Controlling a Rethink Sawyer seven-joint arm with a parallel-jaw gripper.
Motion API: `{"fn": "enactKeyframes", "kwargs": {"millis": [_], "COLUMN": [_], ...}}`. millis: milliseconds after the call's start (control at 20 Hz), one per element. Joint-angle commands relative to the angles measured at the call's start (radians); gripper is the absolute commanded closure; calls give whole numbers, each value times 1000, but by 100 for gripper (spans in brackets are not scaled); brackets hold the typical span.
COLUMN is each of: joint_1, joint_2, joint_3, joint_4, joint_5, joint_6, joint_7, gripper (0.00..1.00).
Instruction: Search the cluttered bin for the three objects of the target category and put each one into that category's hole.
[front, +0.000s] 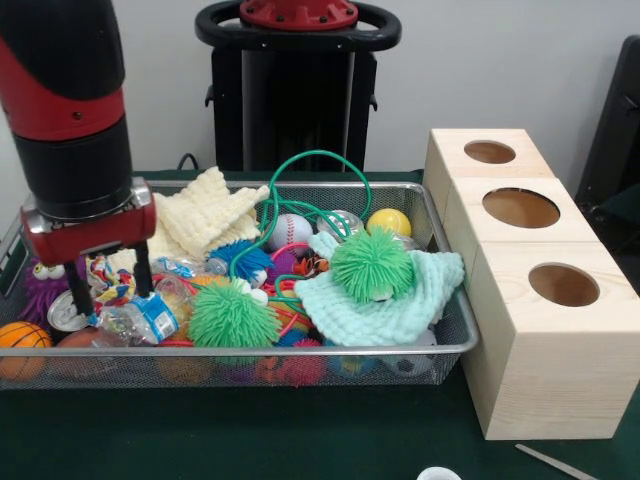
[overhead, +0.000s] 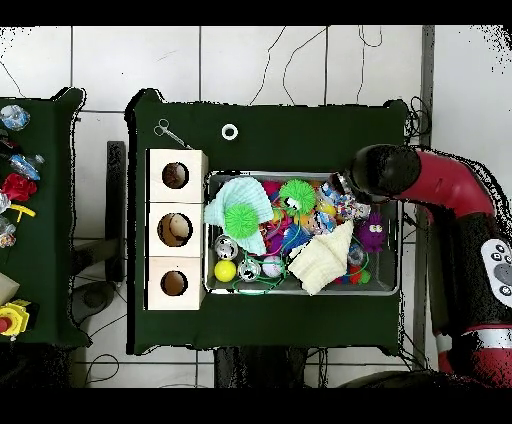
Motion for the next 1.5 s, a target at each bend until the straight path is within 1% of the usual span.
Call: {"fn": "enactKeyframes", "kwargs": {"millis": [50,100,250,350,450,550,650,800,1000,1300,1500], "joint_1": [-10,-11,-28,-34,-36,-36,-34,-38,-50,-57,-71], "joint_2": [-5,-16,-51,-62,-67,-61,-52,-47,-40,6,33], "joint_3": [68,63,42,37,31,24,17,11,5,-10,-13], "joint_4": [-25,-9,75,118,144,153,148,144,174,180,193], "joint_5": [-56,-52,-41,-42,-39,-38,-44,-58,-68,-97,-121], "joint_6": [151,147,113,86,70,63,74,94,67,34,-13], "joint_7": [-306,-296,-242,-223,-199,-173,-167,-190,-186,-171,-170], "gripper": [0,0,0,0,0,0,0,0,0,0,0]}}
